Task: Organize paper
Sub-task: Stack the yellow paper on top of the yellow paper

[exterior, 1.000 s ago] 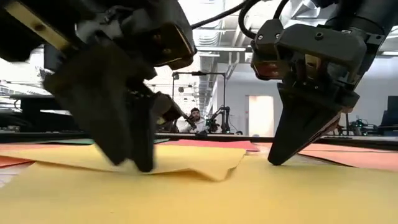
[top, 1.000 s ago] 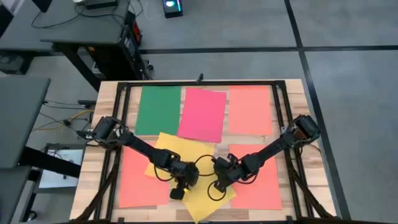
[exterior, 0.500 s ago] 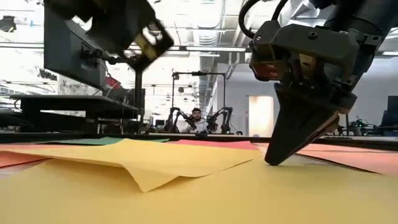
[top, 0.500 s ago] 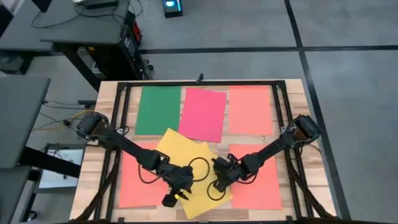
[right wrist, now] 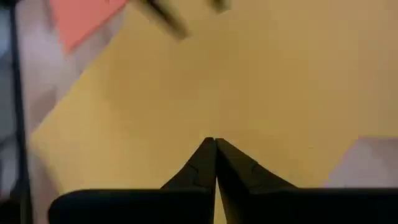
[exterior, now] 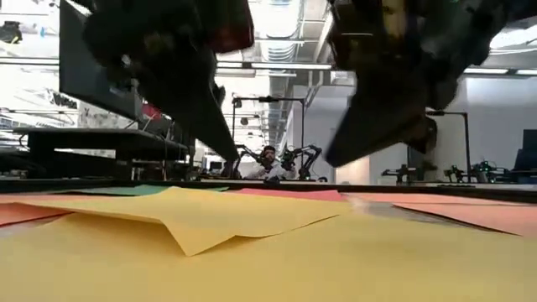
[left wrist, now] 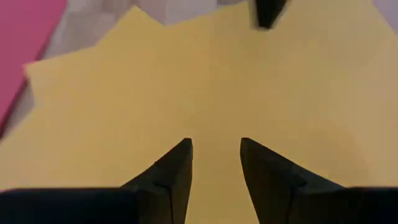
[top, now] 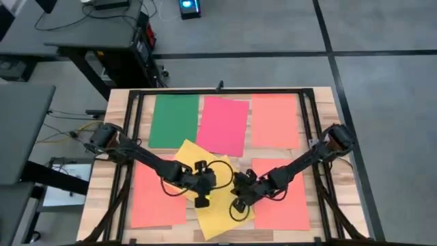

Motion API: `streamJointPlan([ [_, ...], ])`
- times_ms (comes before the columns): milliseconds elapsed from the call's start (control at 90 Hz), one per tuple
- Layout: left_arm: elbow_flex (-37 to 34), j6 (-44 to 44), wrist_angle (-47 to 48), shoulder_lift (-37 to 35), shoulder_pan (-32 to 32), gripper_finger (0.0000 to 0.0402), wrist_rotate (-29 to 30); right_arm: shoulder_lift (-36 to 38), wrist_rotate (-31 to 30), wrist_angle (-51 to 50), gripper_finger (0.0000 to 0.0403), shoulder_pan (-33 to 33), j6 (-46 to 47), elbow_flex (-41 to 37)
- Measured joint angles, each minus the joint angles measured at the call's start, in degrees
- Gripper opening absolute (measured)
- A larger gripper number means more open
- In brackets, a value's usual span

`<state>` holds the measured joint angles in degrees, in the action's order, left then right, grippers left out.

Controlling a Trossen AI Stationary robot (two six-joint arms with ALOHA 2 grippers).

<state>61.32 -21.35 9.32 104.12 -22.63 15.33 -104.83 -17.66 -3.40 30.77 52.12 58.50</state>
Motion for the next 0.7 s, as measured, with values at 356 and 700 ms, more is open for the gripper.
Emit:
streamJointPlan([
  [356, 0.03, -3.24, -0.69, 4.8, 0.91, 0.0121, -3.28, -6.94, 4.55, -0.85, 0.0, 3.75, 7.13, 0.42],
  [700, 0.14, 8.67, -0.13, 5.39, -2.56, 0.012, -12.35, -7.57, 5.61, -0.63, 0.0, 1.72, 9.4, 0.35],
])
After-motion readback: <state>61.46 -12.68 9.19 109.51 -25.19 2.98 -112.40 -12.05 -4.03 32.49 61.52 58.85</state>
